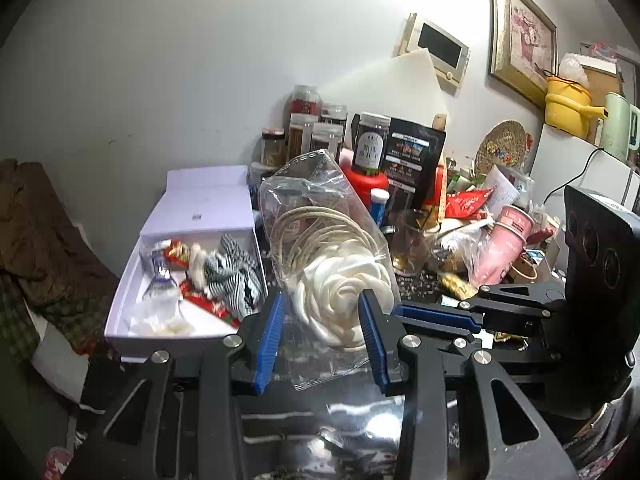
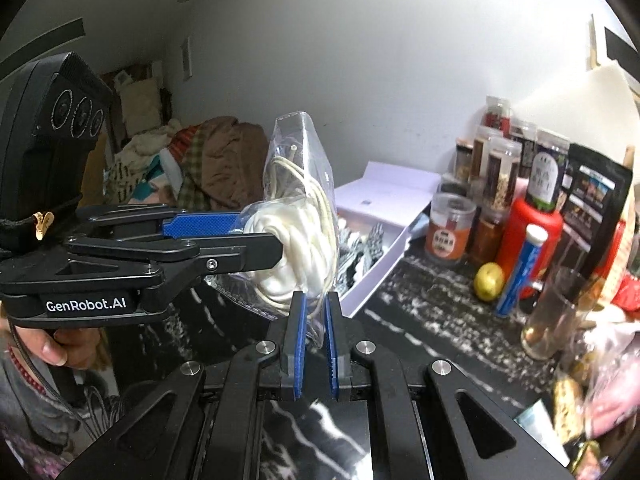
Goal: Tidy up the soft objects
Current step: 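Lift and carry the clear cable bag over the white box with right tool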
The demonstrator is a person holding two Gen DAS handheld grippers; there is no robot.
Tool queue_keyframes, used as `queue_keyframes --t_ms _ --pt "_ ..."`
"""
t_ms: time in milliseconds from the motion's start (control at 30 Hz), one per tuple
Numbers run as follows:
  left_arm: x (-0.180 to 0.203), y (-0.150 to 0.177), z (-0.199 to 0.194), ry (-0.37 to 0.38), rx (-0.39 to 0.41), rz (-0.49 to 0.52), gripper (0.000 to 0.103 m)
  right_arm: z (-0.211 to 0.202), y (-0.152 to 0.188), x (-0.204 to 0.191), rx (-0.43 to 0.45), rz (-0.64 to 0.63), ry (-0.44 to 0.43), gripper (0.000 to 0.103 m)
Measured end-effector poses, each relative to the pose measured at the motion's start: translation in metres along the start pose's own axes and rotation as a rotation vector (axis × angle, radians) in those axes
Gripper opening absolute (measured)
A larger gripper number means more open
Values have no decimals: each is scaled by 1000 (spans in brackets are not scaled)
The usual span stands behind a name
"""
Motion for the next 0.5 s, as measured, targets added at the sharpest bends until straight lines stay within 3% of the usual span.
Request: queue_keyframes --t_ms 500 --pt "-33 -63 27 -42 81 6 38 37 -59 29 55 -69 -5 9"
Point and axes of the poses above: each gripper's, at about its wrist camera, not at the fingertips, and z roughly the way its jaws point, x to its right, y to its underside, the point moved 8 cm from there along z, roughly the way its jaws point, and after that the axes turned 8 degrees about -y, right-handed, at the moved point
